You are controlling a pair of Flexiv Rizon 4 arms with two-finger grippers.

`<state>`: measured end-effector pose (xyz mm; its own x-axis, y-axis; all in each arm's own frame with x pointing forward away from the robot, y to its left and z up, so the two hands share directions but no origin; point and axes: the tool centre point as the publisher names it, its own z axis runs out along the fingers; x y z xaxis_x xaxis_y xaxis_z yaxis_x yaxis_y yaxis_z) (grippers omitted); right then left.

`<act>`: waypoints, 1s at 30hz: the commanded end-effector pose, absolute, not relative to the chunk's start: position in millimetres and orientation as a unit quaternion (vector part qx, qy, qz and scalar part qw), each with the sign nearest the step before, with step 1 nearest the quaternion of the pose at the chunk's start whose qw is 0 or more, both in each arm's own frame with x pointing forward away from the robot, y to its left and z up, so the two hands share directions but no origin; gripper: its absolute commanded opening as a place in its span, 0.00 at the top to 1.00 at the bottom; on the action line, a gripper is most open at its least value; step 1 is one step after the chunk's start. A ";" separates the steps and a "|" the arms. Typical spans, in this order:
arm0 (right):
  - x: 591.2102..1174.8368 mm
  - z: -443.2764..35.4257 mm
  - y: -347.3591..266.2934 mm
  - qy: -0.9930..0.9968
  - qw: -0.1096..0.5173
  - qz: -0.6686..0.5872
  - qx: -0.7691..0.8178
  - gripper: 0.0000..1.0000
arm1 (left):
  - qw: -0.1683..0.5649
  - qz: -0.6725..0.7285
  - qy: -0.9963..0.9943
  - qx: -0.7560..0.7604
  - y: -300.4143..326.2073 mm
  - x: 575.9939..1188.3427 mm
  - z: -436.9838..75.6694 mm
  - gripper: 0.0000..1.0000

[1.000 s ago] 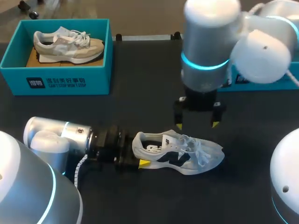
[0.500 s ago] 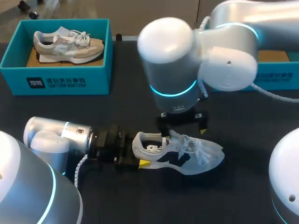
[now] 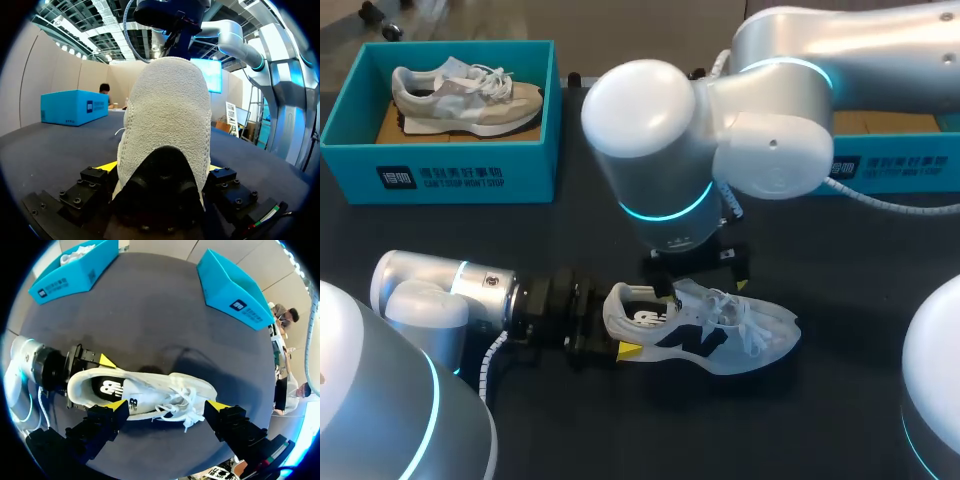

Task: Take the shoe out of the shoebox, open the shoe tongue, remove and reinsert the insole, then place the shoe into the shoebox

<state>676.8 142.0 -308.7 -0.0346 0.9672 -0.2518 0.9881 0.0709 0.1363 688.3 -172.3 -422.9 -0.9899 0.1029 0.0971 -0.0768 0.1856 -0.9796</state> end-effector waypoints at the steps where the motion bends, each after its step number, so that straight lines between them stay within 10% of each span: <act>1: 679.1 -321.0 160.3 0.713 0.159 -0.058 0.681 0.00 | 0.071 0.637 -0.767 -0.008 -174.4 687.8 -423.3 1.00; 30: 673.3 -349.1 164.7 0.660 0.185 -0.070 0.725 0.00 | 0.071 0.637 -0.767 -0.008 -174.4 687.8 -423.3 1.00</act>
